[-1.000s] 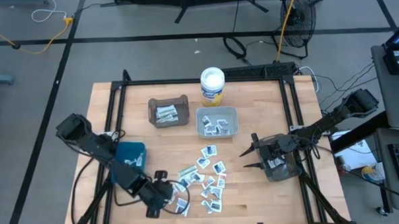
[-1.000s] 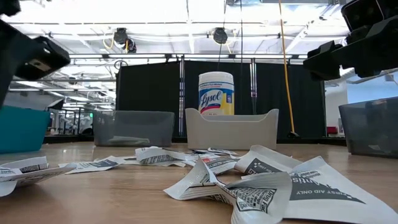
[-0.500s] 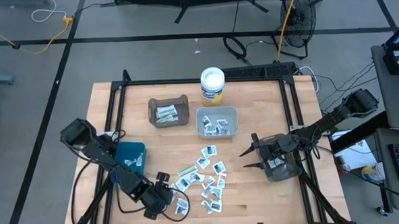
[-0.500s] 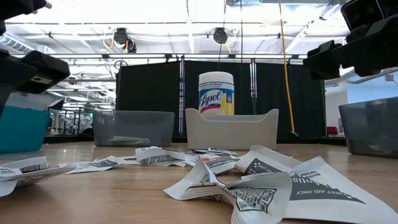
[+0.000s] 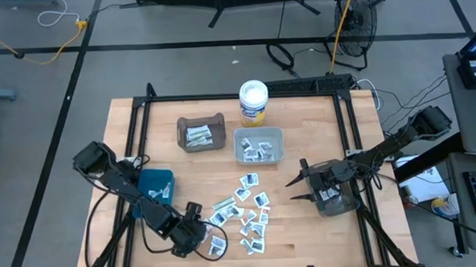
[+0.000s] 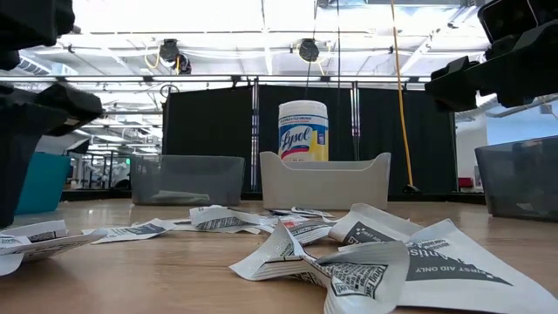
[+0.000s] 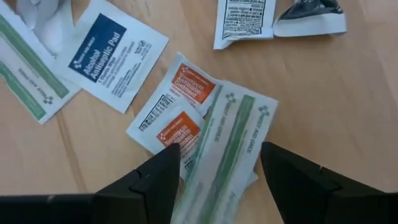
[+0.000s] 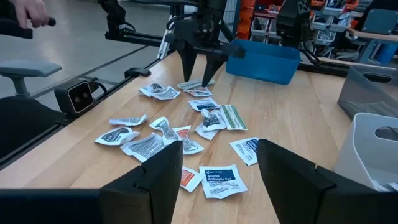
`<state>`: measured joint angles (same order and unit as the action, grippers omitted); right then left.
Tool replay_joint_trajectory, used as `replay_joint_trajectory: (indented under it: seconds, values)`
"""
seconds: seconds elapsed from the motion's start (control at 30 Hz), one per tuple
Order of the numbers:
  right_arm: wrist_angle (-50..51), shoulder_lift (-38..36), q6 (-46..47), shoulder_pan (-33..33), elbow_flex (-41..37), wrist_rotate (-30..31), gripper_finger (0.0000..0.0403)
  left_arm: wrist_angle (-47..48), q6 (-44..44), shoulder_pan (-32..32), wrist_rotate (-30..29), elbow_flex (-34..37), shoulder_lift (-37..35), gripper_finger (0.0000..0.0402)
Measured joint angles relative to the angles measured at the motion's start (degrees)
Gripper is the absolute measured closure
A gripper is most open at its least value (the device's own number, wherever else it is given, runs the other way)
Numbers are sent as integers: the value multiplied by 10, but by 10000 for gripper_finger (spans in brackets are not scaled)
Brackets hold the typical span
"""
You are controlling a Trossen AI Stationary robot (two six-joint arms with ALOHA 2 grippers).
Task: Pick & Place First Aid Supplies
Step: Put the green bandage pack into the top black bin
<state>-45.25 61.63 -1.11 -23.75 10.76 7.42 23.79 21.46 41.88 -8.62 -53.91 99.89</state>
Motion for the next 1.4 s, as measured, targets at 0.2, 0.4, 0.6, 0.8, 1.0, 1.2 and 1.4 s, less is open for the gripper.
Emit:
replay_joint_trajectory:
  seconds: [0.2,0.4,0.6,0.8,1.0,1.2,1.4]
  values:
    - [0,0,0,0,0,0,202,-4,6,-3,32,-3,28,209]
    - [0,0,4,0,0,0,202,-3,16,-3,32,-2,21,241]
    - [0,0,4,0,0,0,202,-1,16,-3,32,-1,15,273]
    - [0,0,4,0,0,0,202,0,18,-3,32,-1,15,296]
    - [0,0,4,0,0,0,202,8,17,-3,32,-7,15,308]
    - [0,0,4,0,0,0,202,81,14,-5,13,-48,18,310]
    - [0,0,4,0,0,0,202,130,15,-16,6,-85,18,310]
